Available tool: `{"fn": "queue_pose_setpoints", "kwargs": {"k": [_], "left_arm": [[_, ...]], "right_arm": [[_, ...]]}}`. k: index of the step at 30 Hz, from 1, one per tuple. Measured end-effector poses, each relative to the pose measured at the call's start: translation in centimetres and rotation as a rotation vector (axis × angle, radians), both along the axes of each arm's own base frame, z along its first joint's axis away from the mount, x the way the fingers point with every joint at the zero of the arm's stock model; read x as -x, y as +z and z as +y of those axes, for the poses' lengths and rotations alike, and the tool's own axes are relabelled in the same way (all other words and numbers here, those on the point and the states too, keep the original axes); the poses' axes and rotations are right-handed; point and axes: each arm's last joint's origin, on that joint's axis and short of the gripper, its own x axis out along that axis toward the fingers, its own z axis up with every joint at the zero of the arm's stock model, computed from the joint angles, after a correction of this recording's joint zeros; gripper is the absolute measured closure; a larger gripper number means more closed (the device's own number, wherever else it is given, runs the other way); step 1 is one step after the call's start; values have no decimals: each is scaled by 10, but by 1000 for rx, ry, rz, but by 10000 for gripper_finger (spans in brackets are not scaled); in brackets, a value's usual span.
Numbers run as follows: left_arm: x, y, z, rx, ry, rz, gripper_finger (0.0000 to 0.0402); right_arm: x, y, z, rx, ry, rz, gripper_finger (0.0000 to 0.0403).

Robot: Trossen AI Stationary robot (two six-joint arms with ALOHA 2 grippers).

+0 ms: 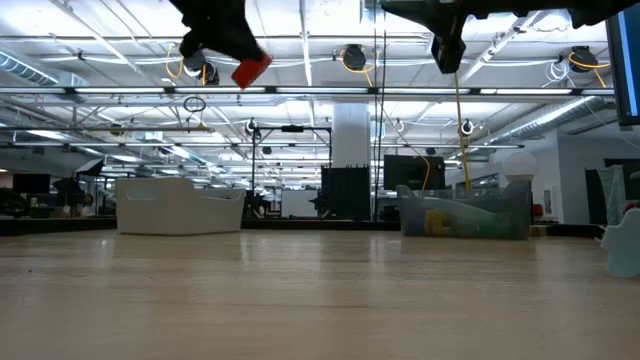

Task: Pick and place Stapler, Stapler remover, tape
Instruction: Put the orange tape into the gray bin

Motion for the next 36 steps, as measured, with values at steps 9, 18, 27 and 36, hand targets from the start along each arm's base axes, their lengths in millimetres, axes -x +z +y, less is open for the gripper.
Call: {"fn": "queue_pose_setpoints", "kwargs": {"k": [9, 18, 27, 36], "left_arm": [[23, -22, 56, 1, 265, 291, 368], [30, -48, 118, 105, 365, 450, 368], [27, -83, 155, 178, 399, 599, 368], [24, -114, 176, 267, 415, 673, 368]], "right_arm": [[0, -2, 1, -27, 3, 22, 250], [6, 5, 5, 141, 105, -19, 249], [28, 23, 1, 243, 166, -68, 247], [43, 31, -3, 258, 165, -60, 248]]}}
